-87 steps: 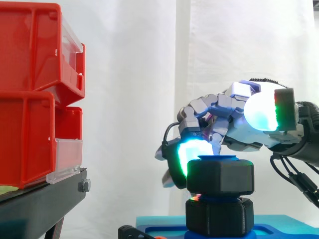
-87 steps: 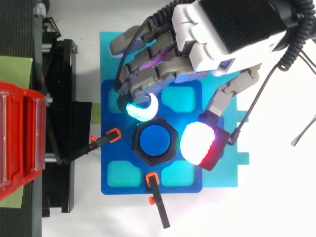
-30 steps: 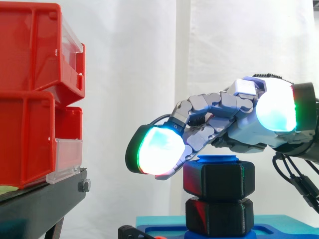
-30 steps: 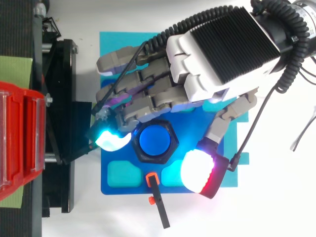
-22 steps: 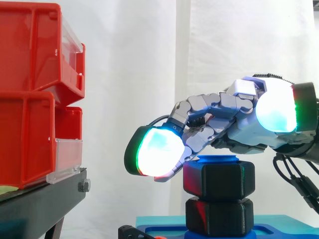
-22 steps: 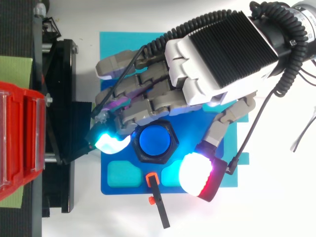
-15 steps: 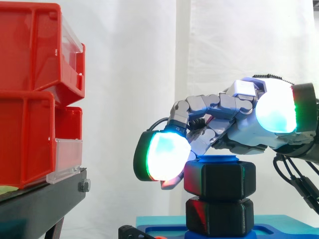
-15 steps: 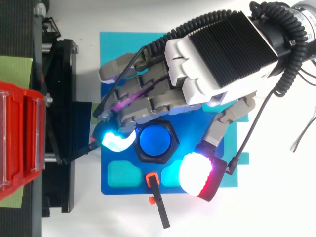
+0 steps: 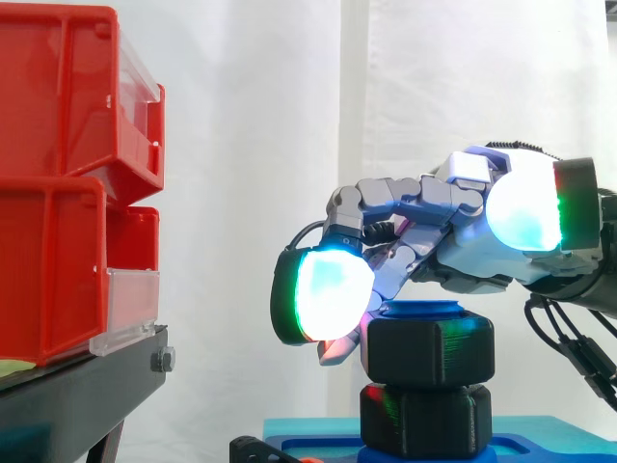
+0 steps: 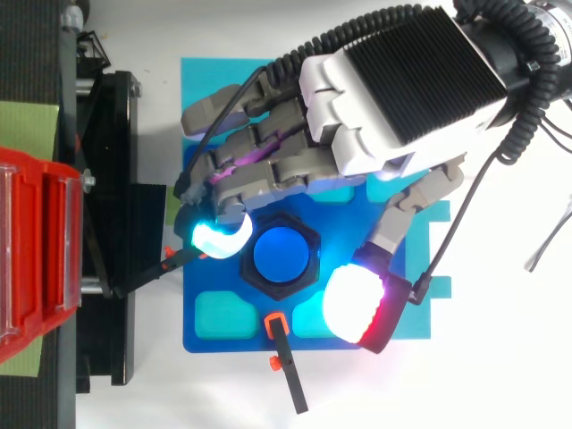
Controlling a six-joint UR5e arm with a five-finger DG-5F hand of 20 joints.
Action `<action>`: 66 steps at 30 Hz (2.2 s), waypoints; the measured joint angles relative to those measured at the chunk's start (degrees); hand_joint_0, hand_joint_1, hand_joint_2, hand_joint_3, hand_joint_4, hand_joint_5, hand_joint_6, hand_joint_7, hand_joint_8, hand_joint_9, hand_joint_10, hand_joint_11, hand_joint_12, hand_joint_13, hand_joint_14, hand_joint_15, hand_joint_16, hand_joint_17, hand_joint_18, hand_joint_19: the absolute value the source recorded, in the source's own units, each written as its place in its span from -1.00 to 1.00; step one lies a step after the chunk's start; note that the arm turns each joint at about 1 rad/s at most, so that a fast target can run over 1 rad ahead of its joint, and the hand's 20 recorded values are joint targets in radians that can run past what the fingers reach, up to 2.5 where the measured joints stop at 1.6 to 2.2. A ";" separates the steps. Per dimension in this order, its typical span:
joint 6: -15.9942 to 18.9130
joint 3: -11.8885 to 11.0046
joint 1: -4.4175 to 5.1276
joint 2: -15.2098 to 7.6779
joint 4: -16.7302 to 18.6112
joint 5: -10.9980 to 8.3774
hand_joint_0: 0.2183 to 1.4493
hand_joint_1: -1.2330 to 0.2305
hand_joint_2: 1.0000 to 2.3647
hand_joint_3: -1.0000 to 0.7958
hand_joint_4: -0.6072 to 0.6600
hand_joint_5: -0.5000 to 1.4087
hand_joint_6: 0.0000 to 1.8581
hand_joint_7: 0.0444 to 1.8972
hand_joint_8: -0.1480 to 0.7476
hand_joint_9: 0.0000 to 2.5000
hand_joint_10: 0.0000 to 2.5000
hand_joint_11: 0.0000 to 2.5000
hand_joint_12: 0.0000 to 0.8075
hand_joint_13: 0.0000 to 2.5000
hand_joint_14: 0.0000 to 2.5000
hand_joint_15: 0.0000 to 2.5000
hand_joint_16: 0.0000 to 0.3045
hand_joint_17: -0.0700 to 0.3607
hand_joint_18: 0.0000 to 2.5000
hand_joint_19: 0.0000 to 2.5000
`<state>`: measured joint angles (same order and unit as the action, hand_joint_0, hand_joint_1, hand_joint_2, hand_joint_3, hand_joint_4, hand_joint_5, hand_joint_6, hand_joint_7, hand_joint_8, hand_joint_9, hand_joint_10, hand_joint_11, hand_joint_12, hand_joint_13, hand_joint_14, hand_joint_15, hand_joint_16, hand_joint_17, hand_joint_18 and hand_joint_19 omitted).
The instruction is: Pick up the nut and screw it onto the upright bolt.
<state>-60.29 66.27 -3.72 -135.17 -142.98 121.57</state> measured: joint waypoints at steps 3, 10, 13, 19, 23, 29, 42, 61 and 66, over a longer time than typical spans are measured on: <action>0.00 0.00 -0.21 0.00 0.26 0.08 -0.56 0.30 -1.00 -0.44 0.25 -0.53 -0.25 0.31 0.01 -0.31 -1.00 -1.00 -0.31 -0.43 -1.00 -1.00 -0.83 -0.40 -0.62 -1.00; -0.77 0.05 -1.17 0.00 0.69 0.47 -0.54 0.25 -1.00 -0.44 0.13 -0.49 -0.16 0.13 -0.09 -0.07 -1.00 -1.00 -0.41 -0.26 -1.00 -1.00 -0.86 -0.45 -0.47 -1.00; -1.14 0.06 -1.80 0.00 1.10 1.03 -0.53 0.23 -1.00 -0.44 0.09 -0.47 -0.14 0.06 -0.13 0.09 -1.00 -0.94 -0.48 -0.15 -1.00 -0.97 -0.88 -0.48 -0.33 -1.00; -1.31 0.07 -2.70 0.00 1.45 1.96 -0.53 0.20 -1.00 -0.44 0.08 -0.45 -0.14 0.04 -0.24 0.28 -0.99 -0.81 -0.53 -0.01 -1.00 -0.91 -0.89 -0.50 -0.20 -1.00; -1.32 0.08 -3.11 -0.01 1.49 2.36 -0.54 0.20 -1.00 -0.44 0.09 -0.45 -0.15 0.04 -0.26 0.34 -0.99 -0.76 -0.55 0.02 -1.00 -0.91 -0.89 -0.49 -0.16 -1.00; -1.32 0.09 -3.37 0.00 2.03 2.59 -0.56 0.28 -1.00 -0.44 0.13 -0.47 -0.25 0.24 -0.08 0.23 -0.99 -0.75 -0.43 -0.11 -1.00 -0.94 -0.86 -0.45 -0.30 -1.00; -0.55 0.04 -3.22 0.00 4.90 2.77 -0.60 0.34 -1.00 -0.44 0.25 -0.65 -0.46 -0.26 -0.08 -0.32 -1.00 -1.00 -0.23 -0.45 -1.00 -1.00 -0.77 -0.31 -0.62 -1.00; -0.35 0.06 -0.72 0.00 1.78 0.46 -0.62 0.40 -1.00 -0.44 0.19 -0.68 -0.46 -0.34 -0.13 -0.54 -1.00 -1.00 -0.18 -0.62 -1.00 -1.00 -0.72 -0.23 -0.84 -1.00; -0.30 0.06 -0.22 0.00 1.12 0.07 -0.62 0.41 -1.00 -0.44 0.18 -0.68 -0.46 -0.34 -0.13 -0.55 -1.00 -1.00 -0.16 -0.64 -1.00 -1.00 -0.72 -0.23 -0.86 -1.00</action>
<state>-60.60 66.33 -3.93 -135.18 -141.86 121.64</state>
